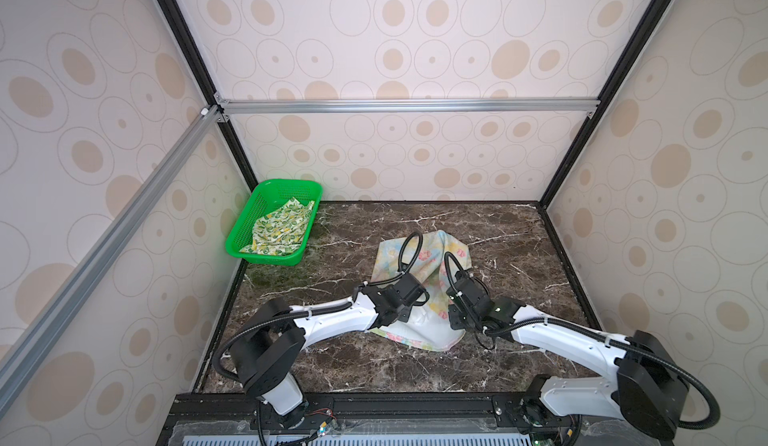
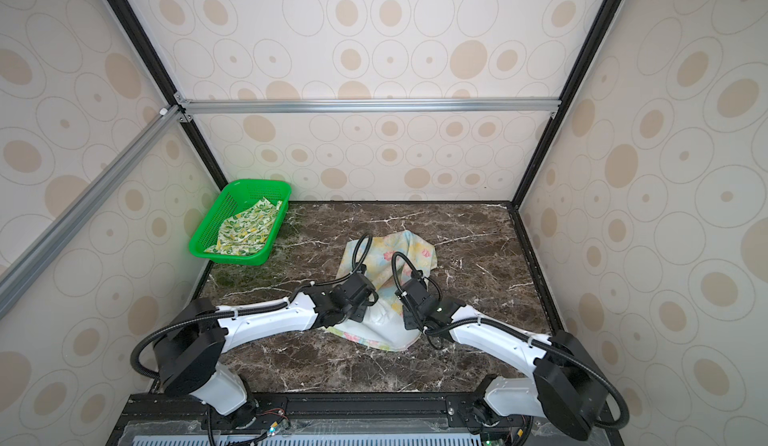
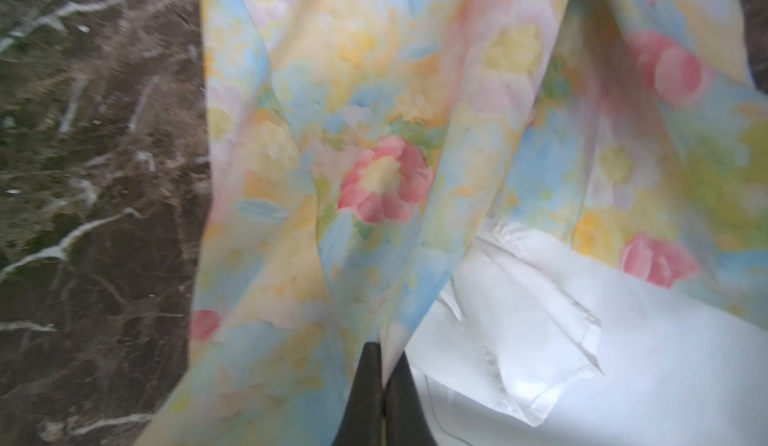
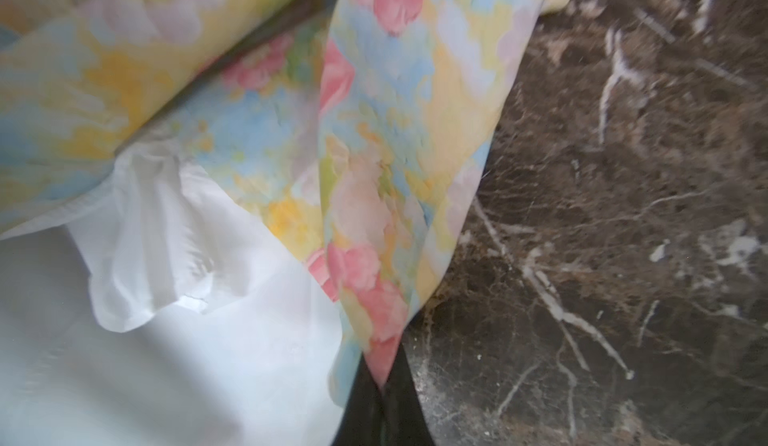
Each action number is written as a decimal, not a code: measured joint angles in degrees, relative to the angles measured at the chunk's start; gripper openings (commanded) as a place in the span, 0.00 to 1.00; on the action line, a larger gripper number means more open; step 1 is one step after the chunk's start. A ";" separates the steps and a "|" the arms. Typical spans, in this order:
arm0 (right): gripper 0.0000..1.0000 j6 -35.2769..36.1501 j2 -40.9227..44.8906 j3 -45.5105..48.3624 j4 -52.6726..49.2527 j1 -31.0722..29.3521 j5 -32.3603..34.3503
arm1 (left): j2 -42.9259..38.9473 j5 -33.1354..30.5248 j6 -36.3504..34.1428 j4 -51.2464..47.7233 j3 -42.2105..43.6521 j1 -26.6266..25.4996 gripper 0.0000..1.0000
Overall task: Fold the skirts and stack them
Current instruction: 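Lift the skirt's near edge with both grippers and carry it farther from the robot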
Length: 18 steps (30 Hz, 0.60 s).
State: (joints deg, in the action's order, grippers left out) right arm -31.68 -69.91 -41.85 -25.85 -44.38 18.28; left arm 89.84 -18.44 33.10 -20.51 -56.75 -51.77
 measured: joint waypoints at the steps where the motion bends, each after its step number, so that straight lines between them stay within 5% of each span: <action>1: 0.00 0.61 1.60 -0.79 -0.55 0.02 0.72 | -1.92 -0.24 -0.20 -0.31 0.02 1.20 0.00; 9: 0.00 5.51 10.86 -5.60 -3.34 3.37 3.56 | -16.94 -1.60 -3.02 -1.25 0.35 12.59 0.00; 18: 0.00 9.42 13.31 -8.33 -4.61 12.59 0.24 | -20.79 -1.99 -6.01 -2.03 0.35 18.18 0.00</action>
State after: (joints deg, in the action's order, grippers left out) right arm -22.26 -56.60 -50.17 -30.46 -31.79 18.52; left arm 69.06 -20.43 27.09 -22.55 -56.40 -33.58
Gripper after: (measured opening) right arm 0.042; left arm 0.048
